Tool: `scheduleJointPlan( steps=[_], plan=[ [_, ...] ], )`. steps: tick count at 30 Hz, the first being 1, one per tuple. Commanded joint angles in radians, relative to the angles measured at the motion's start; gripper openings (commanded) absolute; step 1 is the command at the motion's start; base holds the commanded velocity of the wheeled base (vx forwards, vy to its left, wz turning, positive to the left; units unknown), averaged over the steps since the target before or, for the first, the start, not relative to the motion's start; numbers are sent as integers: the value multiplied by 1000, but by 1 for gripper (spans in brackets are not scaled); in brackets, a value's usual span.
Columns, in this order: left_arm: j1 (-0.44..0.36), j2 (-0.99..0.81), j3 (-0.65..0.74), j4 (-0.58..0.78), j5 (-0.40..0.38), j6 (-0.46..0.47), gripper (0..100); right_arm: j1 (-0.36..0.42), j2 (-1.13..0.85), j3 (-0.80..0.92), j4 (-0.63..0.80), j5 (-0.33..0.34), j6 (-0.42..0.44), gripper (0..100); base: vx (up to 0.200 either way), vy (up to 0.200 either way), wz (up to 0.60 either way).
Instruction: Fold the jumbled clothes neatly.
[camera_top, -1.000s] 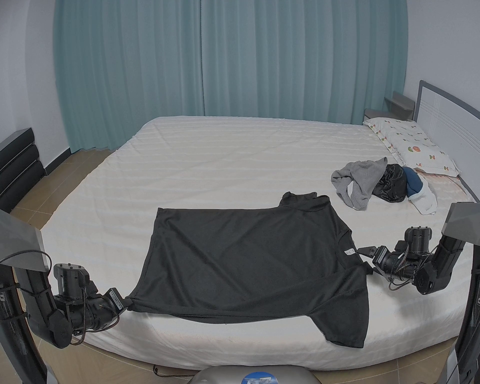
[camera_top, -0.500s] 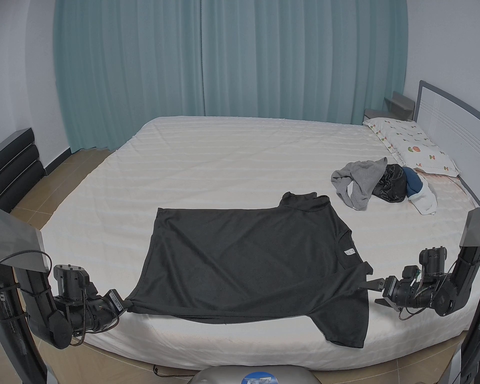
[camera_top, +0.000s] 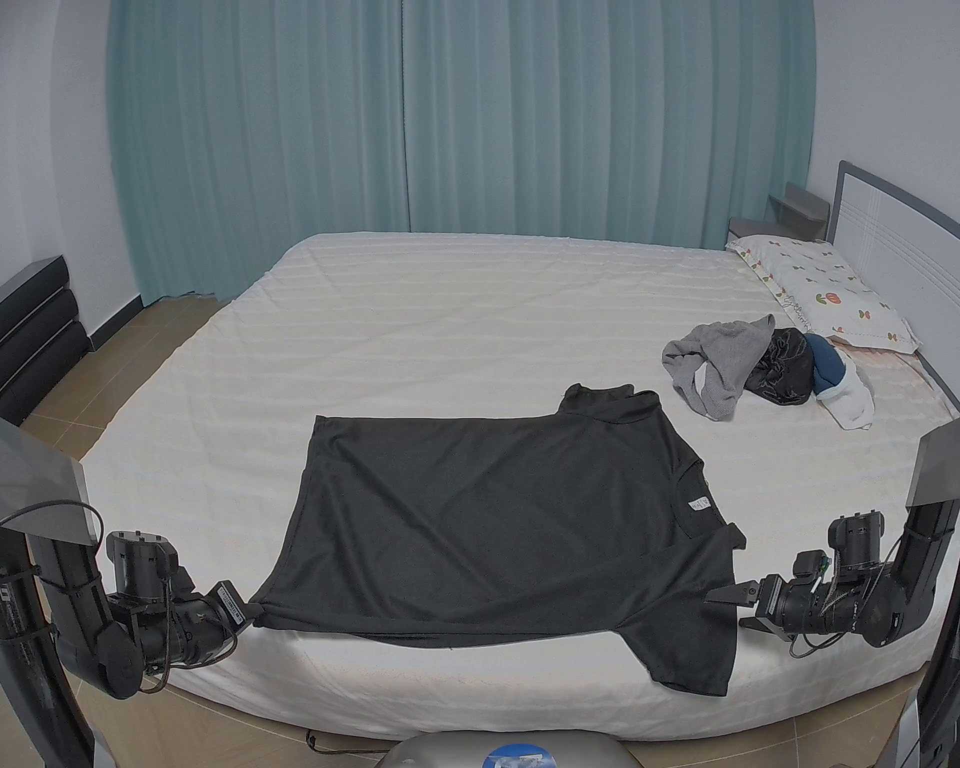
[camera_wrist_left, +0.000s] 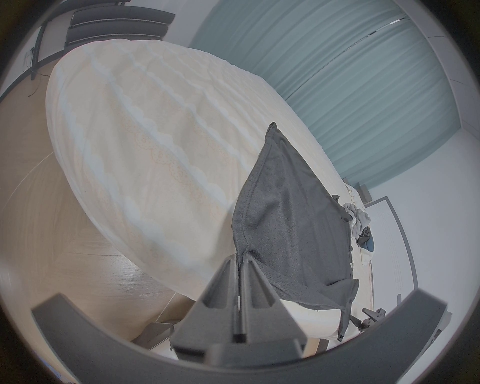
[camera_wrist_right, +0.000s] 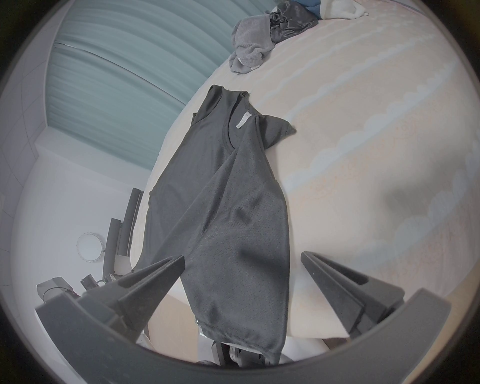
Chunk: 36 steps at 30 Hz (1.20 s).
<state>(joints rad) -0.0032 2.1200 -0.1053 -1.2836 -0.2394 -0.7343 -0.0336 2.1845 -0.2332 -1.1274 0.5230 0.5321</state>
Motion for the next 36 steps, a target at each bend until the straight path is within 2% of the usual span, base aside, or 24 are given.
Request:
scheduleJointPlan(
  steps=[1,7,8,13,20,27,36],
  plan=[
    [0,3,-1,0,0,-1,0,6,49,6,-43,0,5,100,0,0,0],
    [0,1,1,0,0,-1,0,40,77,23,-126,-1,34,100,0,0,0],
    [0,1,1,0,0,-1,0,47,83,23,-140,-3,48,0,0,0,0],
    [3,1,1,0,0,1,0,54,104,43,-184,-18,54,0,0,0,0],
    [3,-8,9,0,0,4,0,29,81,78,-198,-77,26,0,0,0,0],
    [12,-25,12,-3,2,9,0,-22,28,124,-198,-66,2,0,0,0,0],
    [12,-26,21,-5,34,18,0,-28,-32,187,-198,-58,-17,0,0,0,0]
  ],
)
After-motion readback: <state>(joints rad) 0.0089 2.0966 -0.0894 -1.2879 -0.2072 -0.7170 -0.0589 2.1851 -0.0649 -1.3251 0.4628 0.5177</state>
